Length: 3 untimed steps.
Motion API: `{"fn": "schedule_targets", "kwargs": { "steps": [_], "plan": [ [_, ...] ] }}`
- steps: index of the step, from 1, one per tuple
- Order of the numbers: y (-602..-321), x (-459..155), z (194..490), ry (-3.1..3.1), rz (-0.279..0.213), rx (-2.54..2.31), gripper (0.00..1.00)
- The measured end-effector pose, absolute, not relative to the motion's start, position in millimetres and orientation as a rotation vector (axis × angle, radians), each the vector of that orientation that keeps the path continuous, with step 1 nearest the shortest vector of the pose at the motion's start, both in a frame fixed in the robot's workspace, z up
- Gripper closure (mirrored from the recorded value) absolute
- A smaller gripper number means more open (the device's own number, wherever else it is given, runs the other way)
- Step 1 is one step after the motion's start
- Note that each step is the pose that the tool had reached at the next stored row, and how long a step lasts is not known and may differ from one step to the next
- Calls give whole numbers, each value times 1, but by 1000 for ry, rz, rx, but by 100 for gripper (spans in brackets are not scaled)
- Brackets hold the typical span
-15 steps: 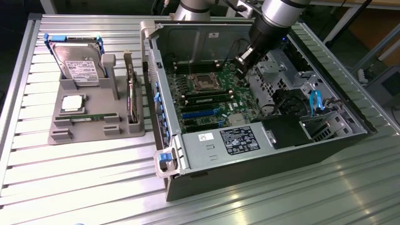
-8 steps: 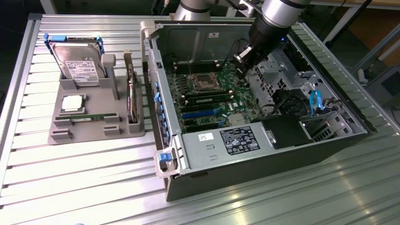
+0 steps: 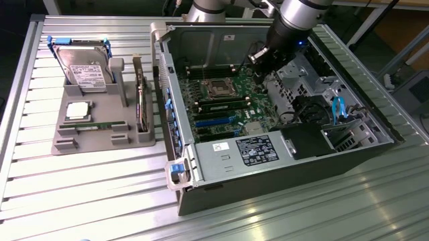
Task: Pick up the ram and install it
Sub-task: 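Press down the ram until it locks into place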
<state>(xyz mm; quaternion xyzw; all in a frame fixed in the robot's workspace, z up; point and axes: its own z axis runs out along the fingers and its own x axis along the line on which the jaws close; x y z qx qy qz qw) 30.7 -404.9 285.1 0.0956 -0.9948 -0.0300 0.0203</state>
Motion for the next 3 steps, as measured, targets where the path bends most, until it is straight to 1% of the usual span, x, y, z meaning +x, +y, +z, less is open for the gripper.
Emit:
{"fn": "schedule_targets", "kwargs": {
  "steps": [3],
  "plan": [
    [-405,31,285,-3091,-94,240,91]
  ]
}}
